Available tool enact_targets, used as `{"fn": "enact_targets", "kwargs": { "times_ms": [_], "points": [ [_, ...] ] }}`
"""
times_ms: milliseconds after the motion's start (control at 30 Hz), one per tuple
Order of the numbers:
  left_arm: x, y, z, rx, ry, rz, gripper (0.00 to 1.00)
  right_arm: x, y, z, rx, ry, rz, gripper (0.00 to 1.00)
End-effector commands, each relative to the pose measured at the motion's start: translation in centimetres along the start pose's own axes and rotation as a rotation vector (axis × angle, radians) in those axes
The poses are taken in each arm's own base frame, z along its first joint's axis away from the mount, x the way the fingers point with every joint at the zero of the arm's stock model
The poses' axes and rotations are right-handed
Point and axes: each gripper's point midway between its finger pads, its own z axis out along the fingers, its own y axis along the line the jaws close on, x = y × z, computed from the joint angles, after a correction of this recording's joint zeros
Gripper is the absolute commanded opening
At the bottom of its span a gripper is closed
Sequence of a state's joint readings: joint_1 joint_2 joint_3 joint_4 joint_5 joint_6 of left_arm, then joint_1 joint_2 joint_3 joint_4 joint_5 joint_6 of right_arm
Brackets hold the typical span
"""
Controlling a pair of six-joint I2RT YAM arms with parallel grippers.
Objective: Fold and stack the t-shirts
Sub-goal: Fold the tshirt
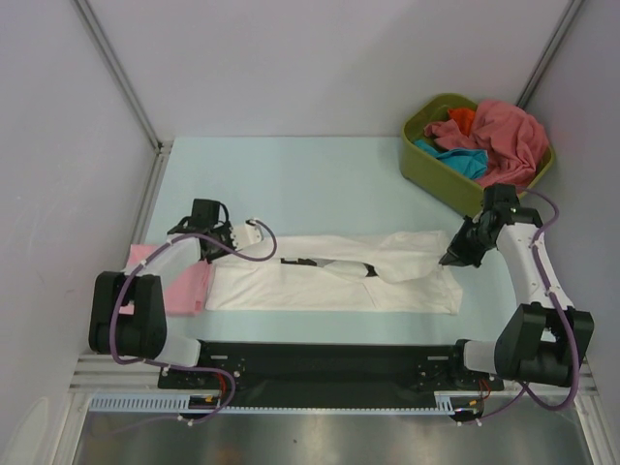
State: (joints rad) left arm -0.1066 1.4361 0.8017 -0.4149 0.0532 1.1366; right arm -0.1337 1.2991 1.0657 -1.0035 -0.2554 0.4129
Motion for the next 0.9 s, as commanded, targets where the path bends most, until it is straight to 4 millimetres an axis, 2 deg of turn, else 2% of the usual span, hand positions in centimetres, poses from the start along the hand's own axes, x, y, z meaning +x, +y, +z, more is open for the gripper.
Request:
{"fn": "enact_targets", "kwargs": {
  "times_ms": [0, 100, 267, 400, 467, 500, 533, 567, 600, 633, 667, 700, 733, 800, 833, 867],
  "points": [
    [-0.8, 1.9, -0.7, -0.090, -0.027, 0.101, 0.00, 1.5, 0.3, 0.1, -0.061, 0.038, 0.007, 0.00],
    [-0.5, 1.3, -0.6, -0.075, -0.024, 0.113, 0.01, 2.0, 0.0, 1.2, -0.065, 0.049, 0.030, 0.00],
    [-0.5, 0.9, -1.0, -0.051, -0.025, 0.135, 0.04, 1.4, -0.1, 1.3, -0.062, 0.039, 0.023, 0.00],
    [-0.5, -0.7, -1.1, 0.014, -0.040, 0.149, 0.07, 2.0, -0.6, 1.9, -0.045, 0.065, 0.022, 0.00],
    [-0.7, -0.4, -1.0, -0.005, -0.047, 0.121, 0.05, 1.7, -0.6, 2.0, -0.049, 0.055, 0.022, 0.00],
    [-0.9, 0.4, -1.0, -0.036, -0.047, 0.094, 0.01, 1.4, -0.4, 2.0, -0.053, 0.049, 0.022, 0.00],
    [-1.1, 2.2, -0.9, -0.096, -0.039, 0.063, 0.00, 1.0, -0.1, 1.9, -0.064, 0.038, 0.019, 0.00],
    [-1.3, 2.8, -0.3, -0.103, -0.032, 0.006, 0.00, 0.0, 0.3, 2.0, -0.075, 0.014, 0.017, 0.00],
    [-2.4, 5.8, -0.8, -0.180, -0.055, -0.018, 0.00, -1.5, 1.1, 1.7, -0.088, -0.009, 0.012, 0.00],
    [-2.9, 7.3, -0.8, -0.219, -0.058, -0.041, 0.00, -2.5, 1.6, 1.6, -0.092, -0.021, 0.011, 0.00],
    [-3.2, 9.8, -1.0, -0.281, -0.043, -0.076, 0.00, -3.4, 1.9, 1.5, -0.093, -0.027, 0.008, 0.00],
    [-3.6, 11.2, -1.2, -0.325, -0.047, -0.091, 0.00, -5.5, 3.2, 0.4, -0.115, -0.077, -0.012, 0.00],
    [-4.3, 13.4, -1.7, -0.399, -0.068, -0.101, 0.00, -6.2, 3.2, 1.0, -0.105, -0.068, -0.014, 0.00],
    [-5.0, 16.4, -2.2, -0.497, -0.076, -0.122, 0.00, -7.9, 3.7, 1.2, -0.104, -0.097, -0.025, 0.00],
    [-5.1, 17.1, -2.3, -0.525, -0.076, -0.123, 0.00, -8.6, 4.1, 1.0, -0.110, -0.108, -0.032, 0.00],
    [-4.9, 17.4, -2.1, -0.536, -0.067, -0.119, 0.00, -8.7, 4.0, 1.8, -0.105, -0.086, -0.026, 0.00]
  ]
}}
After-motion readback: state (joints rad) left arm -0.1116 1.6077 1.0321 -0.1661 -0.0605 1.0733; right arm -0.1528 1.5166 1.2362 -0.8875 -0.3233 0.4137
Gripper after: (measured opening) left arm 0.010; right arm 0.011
